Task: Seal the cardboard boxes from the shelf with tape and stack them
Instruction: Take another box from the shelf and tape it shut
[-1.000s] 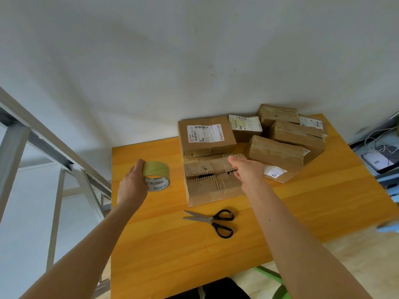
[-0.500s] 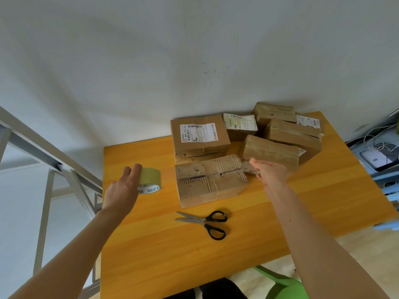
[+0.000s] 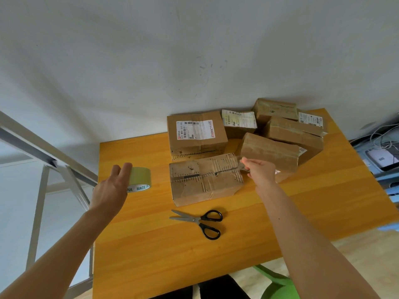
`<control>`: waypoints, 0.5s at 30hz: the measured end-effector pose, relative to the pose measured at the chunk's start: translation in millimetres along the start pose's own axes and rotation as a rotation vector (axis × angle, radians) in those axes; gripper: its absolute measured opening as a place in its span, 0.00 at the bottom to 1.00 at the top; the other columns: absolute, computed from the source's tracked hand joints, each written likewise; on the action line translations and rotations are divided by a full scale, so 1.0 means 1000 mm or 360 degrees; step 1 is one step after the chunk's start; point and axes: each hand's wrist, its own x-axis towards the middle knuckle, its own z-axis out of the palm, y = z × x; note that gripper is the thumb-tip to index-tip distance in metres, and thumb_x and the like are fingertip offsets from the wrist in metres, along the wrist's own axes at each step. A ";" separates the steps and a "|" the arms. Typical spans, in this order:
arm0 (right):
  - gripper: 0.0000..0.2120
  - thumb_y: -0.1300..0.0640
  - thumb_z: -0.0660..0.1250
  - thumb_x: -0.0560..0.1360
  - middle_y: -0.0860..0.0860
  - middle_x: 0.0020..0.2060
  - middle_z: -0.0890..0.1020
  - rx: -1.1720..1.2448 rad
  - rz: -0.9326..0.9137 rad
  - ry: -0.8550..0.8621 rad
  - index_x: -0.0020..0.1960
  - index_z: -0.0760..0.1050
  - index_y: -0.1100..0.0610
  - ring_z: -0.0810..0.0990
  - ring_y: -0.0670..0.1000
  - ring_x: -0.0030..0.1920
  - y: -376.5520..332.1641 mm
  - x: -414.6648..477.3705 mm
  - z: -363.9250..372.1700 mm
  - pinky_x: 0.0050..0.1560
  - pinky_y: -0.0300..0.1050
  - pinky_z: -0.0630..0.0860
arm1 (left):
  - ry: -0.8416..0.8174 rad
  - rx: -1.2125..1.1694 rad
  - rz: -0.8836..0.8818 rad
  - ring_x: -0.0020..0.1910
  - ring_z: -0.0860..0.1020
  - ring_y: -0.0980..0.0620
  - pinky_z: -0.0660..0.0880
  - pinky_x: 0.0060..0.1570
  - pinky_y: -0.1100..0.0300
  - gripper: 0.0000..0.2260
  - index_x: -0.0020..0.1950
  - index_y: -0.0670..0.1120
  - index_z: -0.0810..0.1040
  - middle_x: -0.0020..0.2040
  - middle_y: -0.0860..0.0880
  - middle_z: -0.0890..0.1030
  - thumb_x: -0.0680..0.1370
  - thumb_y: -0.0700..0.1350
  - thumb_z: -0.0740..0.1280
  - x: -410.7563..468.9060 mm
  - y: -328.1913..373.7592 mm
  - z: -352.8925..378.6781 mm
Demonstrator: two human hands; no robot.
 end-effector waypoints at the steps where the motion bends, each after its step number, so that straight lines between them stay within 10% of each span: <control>1: 0.04 0.58 0.72 0.75 0.48 0.38 0.82 0.0000 -0.0002 0.0008 0.41 0.81 0.52 0.78 0.44 0.44 0.001 0.001 0.001 0.60 0.49 0.75 | -0.0002 0.0003 -0.0009 0.25 0.73 0.38 0.69 0.20 0.55 0.25 0.61 0.44 0.64 0.44 0.38 0.73 0.70 0.28 0.67 0.000 0.000 0.001; 15: 0.04 0.59 0.72 0.75 0.49 0.42 0.82 0.0010 0.0036 0.0033 0.49 0.82 0.58 0.80 0.50 0.50 0.014 0.008 0.005 0.61 0.51 0.75 | -0.0041 -0.0015 -0.0033 0.23 0.72 0.40 0.65 0.20 0.60 0.24 0.62 0.42 0.67 0.45 0.38 0.73 0.69 0.27 0.68 -0.002 -0.001 0.013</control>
